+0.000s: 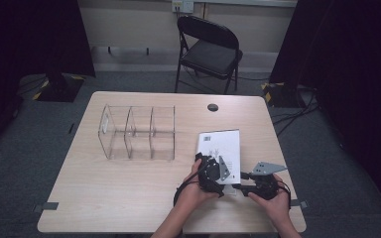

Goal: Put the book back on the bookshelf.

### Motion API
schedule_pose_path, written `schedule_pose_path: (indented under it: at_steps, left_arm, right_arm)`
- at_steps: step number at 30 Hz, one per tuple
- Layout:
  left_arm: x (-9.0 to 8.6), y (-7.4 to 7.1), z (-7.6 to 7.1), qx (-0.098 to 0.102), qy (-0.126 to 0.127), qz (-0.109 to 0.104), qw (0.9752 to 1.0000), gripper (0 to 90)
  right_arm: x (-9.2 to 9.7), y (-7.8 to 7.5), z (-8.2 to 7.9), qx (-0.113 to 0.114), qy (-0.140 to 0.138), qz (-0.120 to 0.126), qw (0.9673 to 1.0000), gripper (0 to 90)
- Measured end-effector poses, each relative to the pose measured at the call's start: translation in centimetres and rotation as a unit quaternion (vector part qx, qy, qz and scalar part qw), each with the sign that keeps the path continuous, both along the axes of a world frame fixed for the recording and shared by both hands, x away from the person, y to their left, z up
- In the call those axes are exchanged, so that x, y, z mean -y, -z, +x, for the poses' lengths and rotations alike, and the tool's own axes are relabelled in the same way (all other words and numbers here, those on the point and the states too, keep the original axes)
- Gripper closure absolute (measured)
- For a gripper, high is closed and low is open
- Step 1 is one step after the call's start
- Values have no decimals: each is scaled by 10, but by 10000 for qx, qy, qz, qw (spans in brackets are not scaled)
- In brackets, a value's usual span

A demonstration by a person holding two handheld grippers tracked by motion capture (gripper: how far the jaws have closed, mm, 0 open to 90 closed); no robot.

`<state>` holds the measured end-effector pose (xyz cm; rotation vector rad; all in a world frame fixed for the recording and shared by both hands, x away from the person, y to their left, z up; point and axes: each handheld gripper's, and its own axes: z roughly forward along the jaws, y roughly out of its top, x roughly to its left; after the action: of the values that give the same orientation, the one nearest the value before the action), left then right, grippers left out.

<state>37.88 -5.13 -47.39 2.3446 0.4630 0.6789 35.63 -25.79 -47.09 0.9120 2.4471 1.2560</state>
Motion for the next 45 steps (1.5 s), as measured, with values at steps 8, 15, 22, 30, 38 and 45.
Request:
schedule_pose_path:
  at_steps: [8,15,22,30,38,45]
  left_arm:
    - [2,-6,-7,327,558,299,9975,163]
    - [2,-10,-8,479,802,463,9946,237]
    - [0,-11,-6,362,844,505,9945,235]
    - [1,-9,-8,321,740,181,9966,249]
    - [1,-26,-9,354,805,624,9942,335]
    - [1,-37,-8,158,736,642,9951,376]
  right_arm:
    - [17,13,-5,-174,84,-204,9996,354]
    - [29,21,-9,-257,169,-402,9987,341]
    - [30,24,-9,-229,253,-527,9980,305]
    - [32,25,-8,-203,244,-436,9985,300]
    - [28,27,-10,-101,176,-559,9982,249]
    - [28,28,-10,-65,107,-537,9985,222]
